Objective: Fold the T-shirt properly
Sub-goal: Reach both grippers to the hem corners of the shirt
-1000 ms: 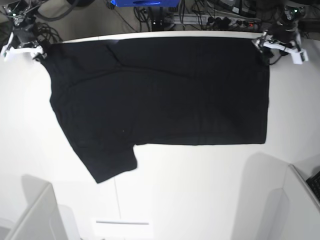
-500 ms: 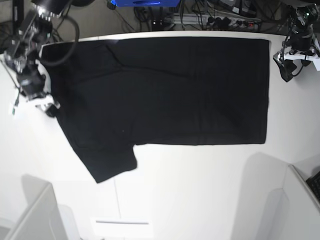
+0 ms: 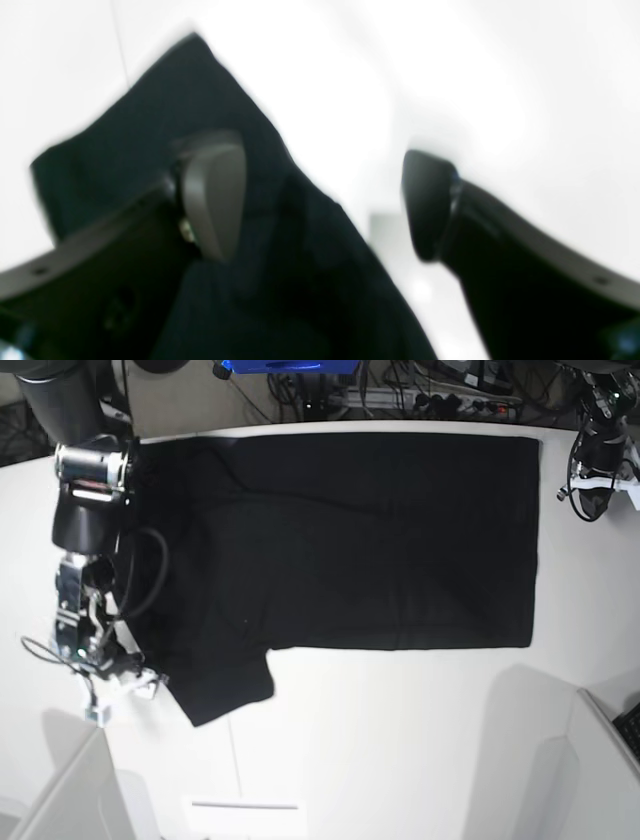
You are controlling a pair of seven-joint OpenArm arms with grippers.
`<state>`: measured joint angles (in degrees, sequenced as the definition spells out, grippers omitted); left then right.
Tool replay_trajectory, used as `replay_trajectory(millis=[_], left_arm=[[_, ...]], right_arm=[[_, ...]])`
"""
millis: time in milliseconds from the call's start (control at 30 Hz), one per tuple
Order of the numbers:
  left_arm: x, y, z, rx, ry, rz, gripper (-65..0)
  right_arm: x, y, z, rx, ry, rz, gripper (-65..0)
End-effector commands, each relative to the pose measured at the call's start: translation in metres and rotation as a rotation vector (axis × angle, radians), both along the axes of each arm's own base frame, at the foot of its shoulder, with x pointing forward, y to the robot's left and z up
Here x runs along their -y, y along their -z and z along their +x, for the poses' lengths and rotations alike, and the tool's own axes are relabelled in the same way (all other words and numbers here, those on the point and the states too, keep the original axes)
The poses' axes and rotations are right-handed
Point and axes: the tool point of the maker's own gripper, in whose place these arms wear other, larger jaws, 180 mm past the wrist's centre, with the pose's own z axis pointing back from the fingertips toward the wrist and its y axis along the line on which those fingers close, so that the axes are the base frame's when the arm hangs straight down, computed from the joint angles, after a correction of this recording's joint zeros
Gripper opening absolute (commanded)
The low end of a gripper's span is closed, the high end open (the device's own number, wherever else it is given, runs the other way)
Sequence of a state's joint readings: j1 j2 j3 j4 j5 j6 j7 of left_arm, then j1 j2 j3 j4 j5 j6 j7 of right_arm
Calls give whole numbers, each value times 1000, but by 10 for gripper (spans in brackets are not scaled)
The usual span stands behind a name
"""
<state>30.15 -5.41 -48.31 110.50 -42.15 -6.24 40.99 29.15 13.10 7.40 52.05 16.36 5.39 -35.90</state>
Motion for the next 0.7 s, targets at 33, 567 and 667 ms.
replay_trajectory(millis=[33, 567, 667], left_arm=[[-5, -12, 4, 33, 7, 32, -650], [-6, -13, 6, 38, 7, 37, -650], [-6, -14, 7, 39, 7, 37, -650]], right_arm=[[3, -20, 31, 78, -24, -8, -182], [-28, 52, 8, -59, -137, -25, -192], [-33, 56, 3, -53, -158, -20, -273]])
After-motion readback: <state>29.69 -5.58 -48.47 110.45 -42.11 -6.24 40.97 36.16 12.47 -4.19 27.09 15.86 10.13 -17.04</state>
